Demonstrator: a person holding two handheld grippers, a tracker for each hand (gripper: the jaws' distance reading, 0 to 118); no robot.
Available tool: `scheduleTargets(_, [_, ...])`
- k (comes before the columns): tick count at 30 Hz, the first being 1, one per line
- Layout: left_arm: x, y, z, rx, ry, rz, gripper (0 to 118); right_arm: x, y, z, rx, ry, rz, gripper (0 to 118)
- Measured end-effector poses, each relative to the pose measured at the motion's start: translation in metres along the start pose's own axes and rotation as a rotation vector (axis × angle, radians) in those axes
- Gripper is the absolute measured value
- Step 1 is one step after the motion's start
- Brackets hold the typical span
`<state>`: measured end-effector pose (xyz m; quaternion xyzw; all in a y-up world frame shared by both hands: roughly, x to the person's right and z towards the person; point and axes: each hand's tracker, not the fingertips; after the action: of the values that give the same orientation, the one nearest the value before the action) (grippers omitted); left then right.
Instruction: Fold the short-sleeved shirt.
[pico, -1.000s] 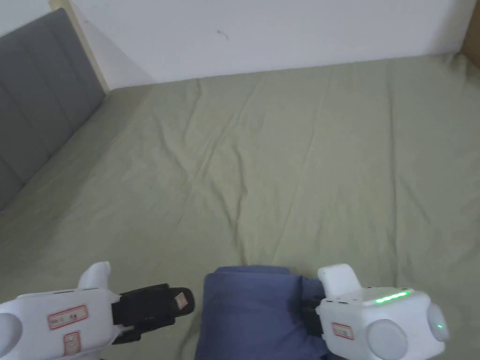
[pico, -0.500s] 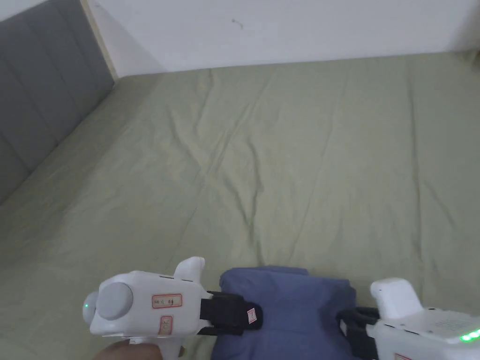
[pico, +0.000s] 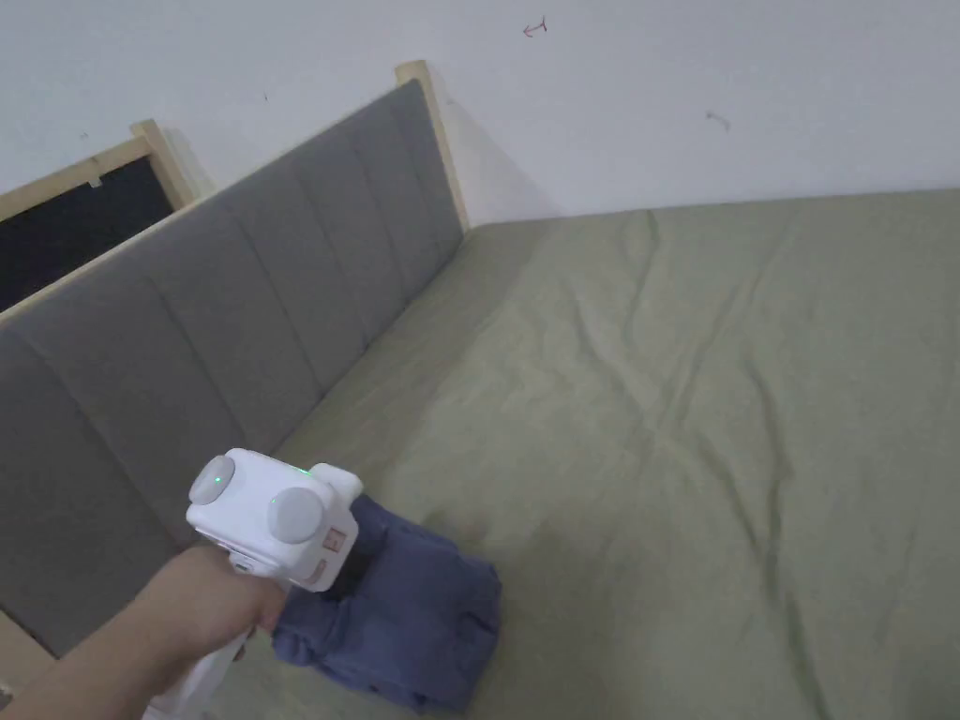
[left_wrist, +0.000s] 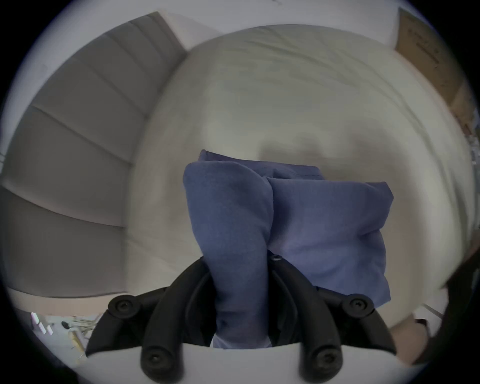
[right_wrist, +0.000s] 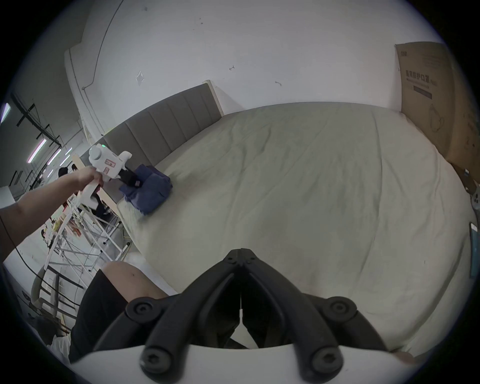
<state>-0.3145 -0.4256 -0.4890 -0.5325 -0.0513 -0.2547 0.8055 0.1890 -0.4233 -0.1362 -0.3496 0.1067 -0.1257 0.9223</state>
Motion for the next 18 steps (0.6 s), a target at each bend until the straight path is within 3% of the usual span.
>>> scheduleTargets(2, [-0.023,0.005,-0.006,-0.009,0.073,0.053,25,-0.008,0.006,0.003,-0.014,-0.004,0.009,0])
scheduleTargets(4, [-0.033,0.003,-0.009,-0.023,0.165,0.018,25,-0.015,0.009,0.007,-0.020,-0.022,0.055,0])
scheduleTargets(5, [-0.036,0.001,-0.006,-0.012,0.227,-0.006,33,-0.016,0.010,0.009,-0.014,-0.036,0.082,0])
scheduleTargets(6, [-0.038,0.001,-0.001,0.005,0.349,-0.013,62,-0.018,0.011,0.012,-0.007,-0.041,0.096,0])
scheduleTargets(7, [-0.039,-0.001,0.008,0.005,0.421,-0.004,81,-0.020,0.012,0.014,0.000,-0.043,0.100,0])
scheduleTargets(8, [-0.041,-0.004,0.019,0.062,0.387,0.025,88,-0.021,0.013,0.017,0.006,-0.043,0.098,0])
scheduleTargets(10, [-0.036,-0.015,0.053,0.192,0.250,0.121,87,-0.020,0.014,0.024,0.028,-0.040,0.094,0])
scheduleTargets(13, [0.007,-0.046,0.109,0.399,0.197,0.188,88,-0.021,0.014,0.037,0.078,-0.073,0.123,0])
scheduleTargets(15, [0.049,-0.070,0.150,0.549,0.133,0.207,83,-0.021,0.013,0.048,0.118,-0.121,0.160,0])
scheduleTargets(16, [0.074,-0.083,0.172,0.642,0.091,0.223,73,-0.022,0.013,0.055,0.144,-0.165,0.184,0])
scheduleTargets(17, [0.097,-0.094,0.190,0.714,0.040,0.237,55,-0.018,0.010,0.063,0.162,-0.194,0.205,0])
scheduleTargets(18, [0.120,-0.105,0.207,0.764,-0.005,0.265,23,-0.016,0.009,0.070,0.180,-0.219,0.217,0])
